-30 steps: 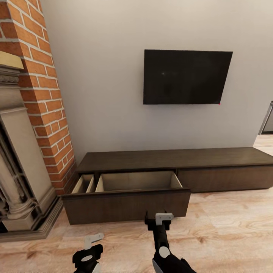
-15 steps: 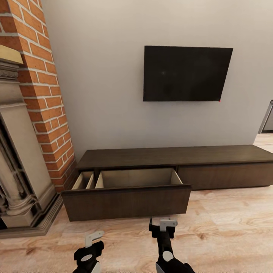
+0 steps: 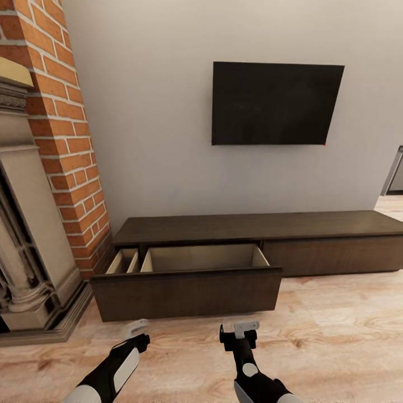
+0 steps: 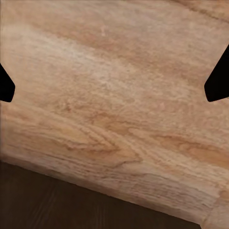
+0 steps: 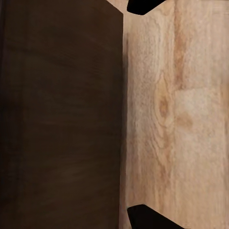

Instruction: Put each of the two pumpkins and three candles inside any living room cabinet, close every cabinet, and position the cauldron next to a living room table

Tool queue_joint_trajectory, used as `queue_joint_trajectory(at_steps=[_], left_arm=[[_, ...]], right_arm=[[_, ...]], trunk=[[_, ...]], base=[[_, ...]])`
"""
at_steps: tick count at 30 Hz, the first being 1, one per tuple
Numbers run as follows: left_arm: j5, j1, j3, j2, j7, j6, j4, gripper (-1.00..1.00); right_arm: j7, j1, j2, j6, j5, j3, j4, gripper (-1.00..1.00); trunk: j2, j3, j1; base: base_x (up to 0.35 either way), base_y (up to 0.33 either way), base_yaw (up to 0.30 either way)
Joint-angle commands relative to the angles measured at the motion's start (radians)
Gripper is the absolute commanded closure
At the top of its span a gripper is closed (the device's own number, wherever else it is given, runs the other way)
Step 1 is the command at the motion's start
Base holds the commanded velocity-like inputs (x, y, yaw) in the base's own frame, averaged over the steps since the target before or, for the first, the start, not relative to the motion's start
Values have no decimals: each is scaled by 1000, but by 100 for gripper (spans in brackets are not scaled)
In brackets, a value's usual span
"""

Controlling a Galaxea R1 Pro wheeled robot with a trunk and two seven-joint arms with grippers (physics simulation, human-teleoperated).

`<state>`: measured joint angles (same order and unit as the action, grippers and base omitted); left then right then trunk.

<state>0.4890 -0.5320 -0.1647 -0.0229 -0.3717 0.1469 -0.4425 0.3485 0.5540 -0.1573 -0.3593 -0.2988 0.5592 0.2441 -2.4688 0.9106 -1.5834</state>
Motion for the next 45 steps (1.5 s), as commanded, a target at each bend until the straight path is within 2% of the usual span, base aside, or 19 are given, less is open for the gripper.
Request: queue_joint_trajectory(at_steps=[1,4,7,23,26,27,30,45], left_arm=[[9,-2,-7,1,-7,-43,1,-100],[10,-3,-9,0,-6,-96,5,-100],[11,-3,-11,0,-4,-135,21,-100],[11,-3,-12,1,-4,-142,25,-100],[10,-3,-12,1,-4,-144,25,-100],[11,-3,-12,1,-4,-144,25,-100],[10,-3,-13,1,-4,-144,26,-100],[10,-3,-13,1,-4,-144,26,-100]], right_arm=[[4,1,-1,-25,-8,13,2,-100],[4,1,-2,-66,-8,17,1,-100],[4,1,-4,-115,-9,20,-2,-100],[3,1,-4,-133,-5,18,-1,-100],[3,1,-4,-133,-5,18,-1,-100],[4,1,-4,-165,-5,18,-5,-100],[4,1,-4,-182,-5,18,-6,-100],[4,1,-4,-182,-5,18,-6,-100]], trunk=[[-8,4,-4],[-29,14,-15],[-32,25,-18],[-36,87,-25],[-36,87,-25],[-36,86,-25],[-36,83,-25],[-36,81,-25]], base=[[0,0,0],[0,0,0],[0,0,0],[0,0,0],[0,0,0],[0,0,5],[0,0,69],[0,0,31]])
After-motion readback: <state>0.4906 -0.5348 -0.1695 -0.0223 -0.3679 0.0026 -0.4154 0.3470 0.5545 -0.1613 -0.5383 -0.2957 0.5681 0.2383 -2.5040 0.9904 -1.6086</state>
